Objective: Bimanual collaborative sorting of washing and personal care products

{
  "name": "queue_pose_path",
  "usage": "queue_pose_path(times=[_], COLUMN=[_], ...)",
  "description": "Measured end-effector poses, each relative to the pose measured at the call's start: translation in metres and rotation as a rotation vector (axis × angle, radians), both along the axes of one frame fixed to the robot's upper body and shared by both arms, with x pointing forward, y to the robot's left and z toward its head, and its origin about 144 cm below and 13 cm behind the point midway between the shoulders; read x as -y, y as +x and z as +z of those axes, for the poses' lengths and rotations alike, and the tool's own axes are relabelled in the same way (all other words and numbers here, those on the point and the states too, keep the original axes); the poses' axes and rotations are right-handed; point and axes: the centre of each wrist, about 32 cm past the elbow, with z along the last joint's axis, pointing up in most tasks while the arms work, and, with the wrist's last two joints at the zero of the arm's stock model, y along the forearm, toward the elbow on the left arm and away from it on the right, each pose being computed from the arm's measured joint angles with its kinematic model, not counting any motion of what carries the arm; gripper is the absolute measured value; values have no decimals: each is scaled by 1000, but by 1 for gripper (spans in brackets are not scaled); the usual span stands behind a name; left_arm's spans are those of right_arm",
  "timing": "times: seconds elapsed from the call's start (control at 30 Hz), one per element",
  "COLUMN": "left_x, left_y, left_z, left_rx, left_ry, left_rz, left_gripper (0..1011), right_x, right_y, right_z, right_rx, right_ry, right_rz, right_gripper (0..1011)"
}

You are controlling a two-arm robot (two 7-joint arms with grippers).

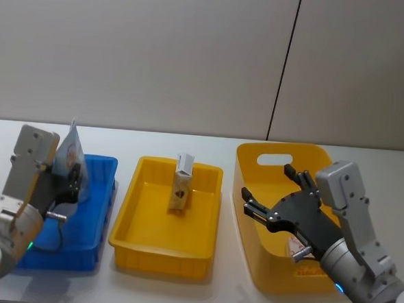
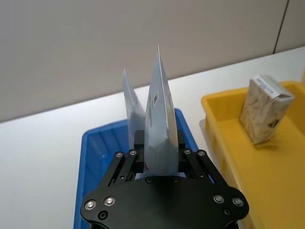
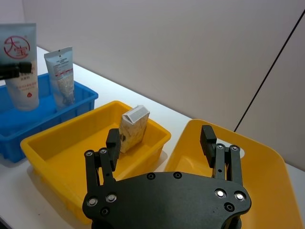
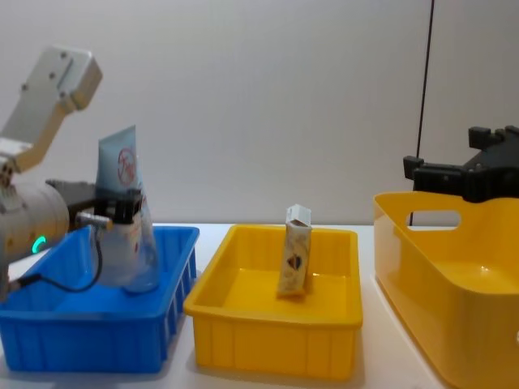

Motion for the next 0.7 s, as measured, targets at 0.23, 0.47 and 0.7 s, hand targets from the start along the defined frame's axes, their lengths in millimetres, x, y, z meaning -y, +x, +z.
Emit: queue_pose_path(times=[0.23, 0.47, 0.7], left_x=[-8, -14, -18], left_y=[-6, -10, -11], left_z=[22, 38, 49], left_rx=[52, 80, 94], left_ry=[-6, -33, -62], left_rz=[-79, -171, -268], left_gripper=[304, 300, 300], right_x=[0, 0, 0], right_y=[0, 0, 0], right_z=[0, 0, 0], right_rx=[0, 0, 0], right_ry=[0, 0, 0], right_rz=[0, 0, 0], right_gripper=[1002, 1002, 1002])
